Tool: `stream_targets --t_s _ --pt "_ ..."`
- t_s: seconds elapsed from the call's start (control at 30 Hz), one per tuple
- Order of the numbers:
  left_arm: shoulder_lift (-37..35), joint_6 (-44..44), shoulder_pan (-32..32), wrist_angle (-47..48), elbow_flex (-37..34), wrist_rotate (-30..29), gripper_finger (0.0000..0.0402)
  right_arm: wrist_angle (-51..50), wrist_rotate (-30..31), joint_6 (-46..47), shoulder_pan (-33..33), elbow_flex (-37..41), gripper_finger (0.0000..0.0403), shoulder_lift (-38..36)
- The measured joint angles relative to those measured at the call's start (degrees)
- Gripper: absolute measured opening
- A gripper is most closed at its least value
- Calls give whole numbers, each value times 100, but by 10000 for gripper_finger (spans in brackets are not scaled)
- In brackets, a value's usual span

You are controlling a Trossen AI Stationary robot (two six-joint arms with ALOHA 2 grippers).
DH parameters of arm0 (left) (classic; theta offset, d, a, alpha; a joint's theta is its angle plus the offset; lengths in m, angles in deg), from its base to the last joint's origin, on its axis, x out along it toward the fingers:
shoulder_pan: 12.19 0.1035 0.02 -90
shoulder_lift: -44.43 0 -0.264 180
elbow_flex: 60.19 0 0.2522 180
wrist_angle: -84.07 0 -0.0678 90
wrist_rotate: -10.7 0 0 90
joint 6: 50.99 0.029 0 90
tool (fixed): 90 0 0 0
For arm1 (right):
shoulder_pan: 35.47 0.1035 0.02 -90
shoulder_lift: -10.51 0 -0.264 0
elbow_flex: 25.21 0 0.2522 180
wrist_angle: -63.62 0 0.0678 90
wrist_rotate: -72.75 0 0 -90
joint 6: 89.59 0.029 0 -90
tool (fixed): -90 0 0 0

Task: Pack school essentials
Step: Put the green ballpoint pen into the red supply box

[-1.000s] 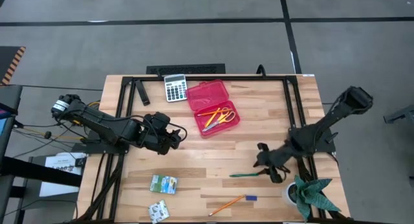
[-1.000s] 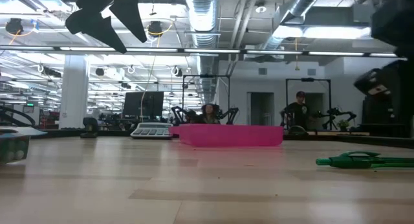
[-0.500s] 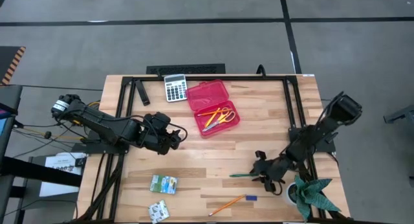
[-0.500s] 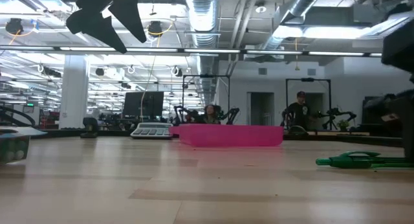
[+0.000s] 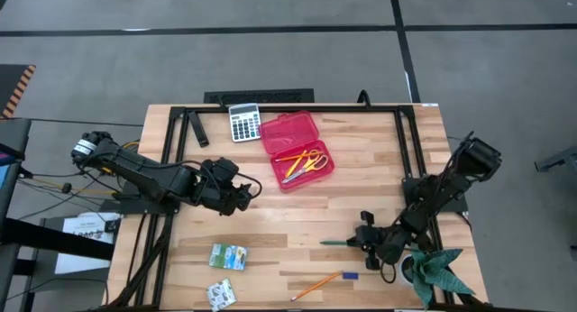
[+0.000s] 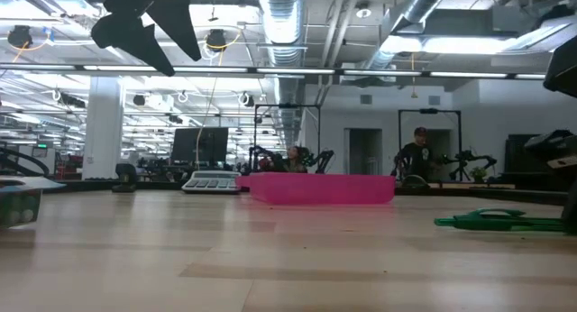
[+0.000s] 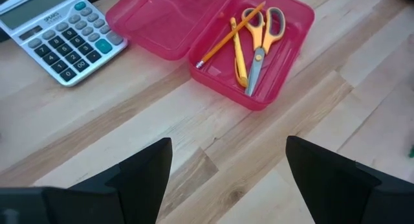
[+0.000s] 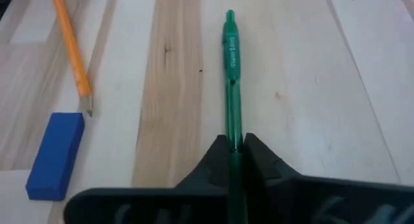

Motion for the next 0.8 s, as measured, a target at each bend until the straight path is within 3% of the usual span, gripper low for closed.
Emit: stream_targets --t_s 0.2,0.5,0.7,0.8 --pt "0 0 0 0 0 -24 297 -174 -150 -139 -276 2 17 -436" --pt "0 -26 1 -6 0 -193 297 -434 -106 -1521 -1348 17 7 -1640" --pt "0 -36 1 -6 0 -207 297 -389 -591 -2606 -2328 -11 4 -2397" --pt "0 -42 0 -7 0 -207 297 -386 -1197 -3006 -2789 -57 3 -2666"
